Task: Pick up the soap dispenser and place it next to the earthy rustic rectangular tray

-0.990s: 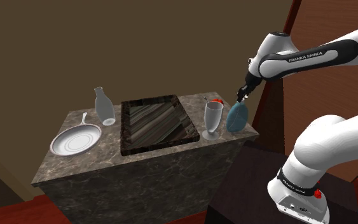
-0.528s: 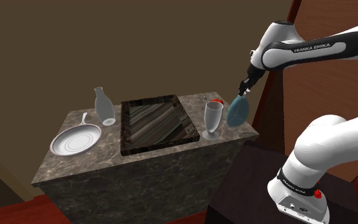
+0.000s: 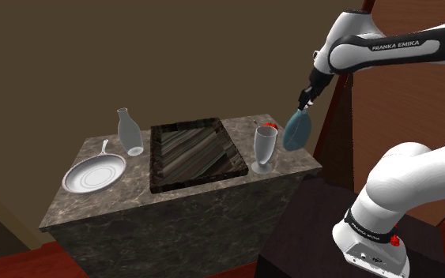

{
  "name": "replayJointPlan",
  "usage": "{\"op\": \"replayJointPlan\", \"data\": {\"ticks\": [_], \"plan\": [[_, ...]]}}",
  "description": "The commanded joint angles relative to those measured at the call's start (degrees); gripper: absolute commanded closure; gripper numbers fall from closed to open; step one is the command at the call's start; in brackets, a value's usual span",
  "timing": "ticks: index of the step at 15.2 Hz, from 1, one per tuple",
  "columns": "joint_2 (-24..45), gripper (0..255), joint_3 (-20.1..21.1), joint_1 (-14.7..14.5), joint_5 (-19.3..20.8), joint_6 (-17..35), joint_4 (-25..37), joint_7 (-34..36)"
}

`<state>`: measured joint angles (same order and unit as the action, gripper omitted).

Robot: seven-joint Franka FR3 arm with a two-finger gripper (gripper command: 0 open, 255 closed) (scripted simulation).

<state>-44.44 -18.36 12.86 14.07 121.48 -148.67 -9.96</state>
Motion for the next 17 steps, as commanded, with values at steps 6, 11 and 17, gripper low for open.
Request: {"op": "replayJointPlan", "data": {"ticks": [6, 11, 17], "plan": [[-0.5, 255, 1.0, -0.4, -1.0, -5.7, 5.2, -0.3], [-0.2, 255, 1.6, -0.8, -1.6, -9.3, 9.2, -0.5], [0.6, 255, 2.2, -1.2, -2.3, -13.6, 14.3, -0.7]]}}
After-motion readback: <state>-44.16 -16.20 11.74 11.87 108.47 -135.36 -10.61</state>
